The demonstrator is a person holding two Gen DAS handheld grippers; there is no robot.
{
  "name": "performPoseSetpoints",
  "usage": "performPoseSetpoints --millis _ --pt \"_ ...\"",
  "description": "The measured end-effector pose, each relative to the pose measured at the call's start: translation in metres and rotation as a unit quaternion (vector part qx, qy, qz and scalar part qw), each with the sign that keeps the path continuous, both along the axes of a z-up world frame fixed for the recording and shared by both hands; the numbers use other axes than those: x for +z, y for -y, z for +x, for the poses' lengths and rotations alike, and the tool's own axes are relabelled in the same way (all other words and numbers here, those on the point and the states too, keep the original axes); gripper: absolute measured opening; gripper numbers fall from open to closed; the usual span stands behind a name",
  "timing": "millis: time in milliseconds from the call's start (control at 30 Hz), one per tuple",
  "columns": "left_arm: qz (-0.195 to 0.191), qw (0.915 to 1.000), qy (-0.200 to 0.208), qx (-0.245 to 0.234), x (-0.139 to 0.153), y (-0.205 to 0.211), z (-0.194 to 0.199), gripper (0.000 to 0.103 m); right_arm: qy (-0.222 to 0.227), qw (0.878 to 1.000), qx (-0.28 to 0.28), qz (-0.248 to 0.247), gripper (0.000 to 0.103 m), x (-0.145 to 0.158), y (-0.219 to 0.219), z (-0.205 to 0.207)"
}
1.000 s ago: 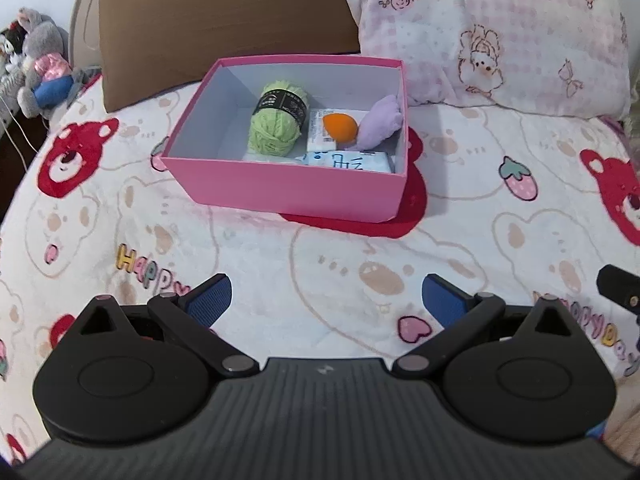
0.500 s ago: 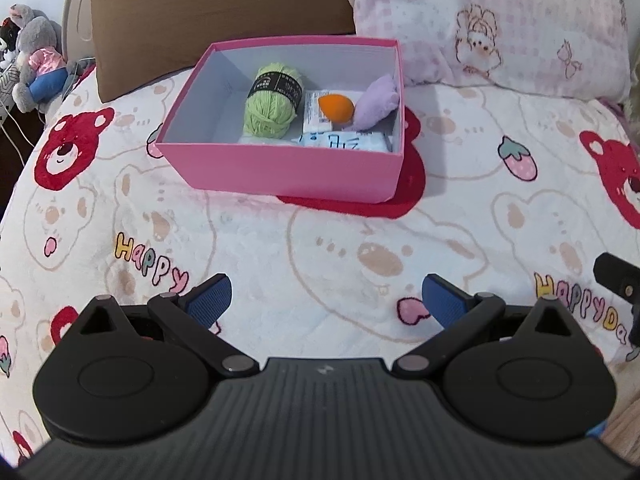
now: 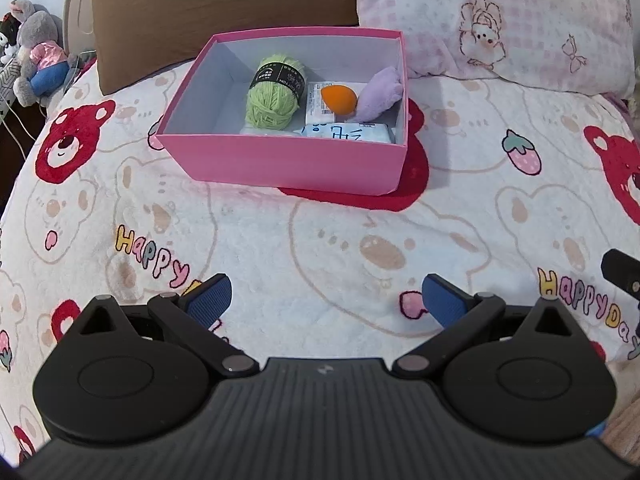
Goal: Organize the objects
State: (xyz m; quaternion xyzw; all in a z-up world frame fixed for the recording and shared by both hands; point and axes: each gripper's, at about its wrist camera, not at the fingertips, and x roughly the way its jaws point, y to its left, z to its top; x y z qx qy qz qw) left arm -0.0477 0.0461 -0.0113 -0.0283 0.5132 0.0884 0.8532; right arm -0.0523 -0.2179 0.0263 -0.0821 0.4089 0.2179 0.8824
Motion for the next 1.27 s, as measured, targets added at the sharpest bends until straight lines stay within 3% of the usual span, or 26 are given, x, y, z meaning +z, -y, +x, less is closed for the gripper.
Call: performPoseSetpoints --millis 1267 --pt "0.027 0.9996 -0.007 -0.003 0.0043 0.0031 -0.0035 0.103 -0.003 1.0 -0.007 -0.012 0.098 0.0017 0.0026 -0.0012"
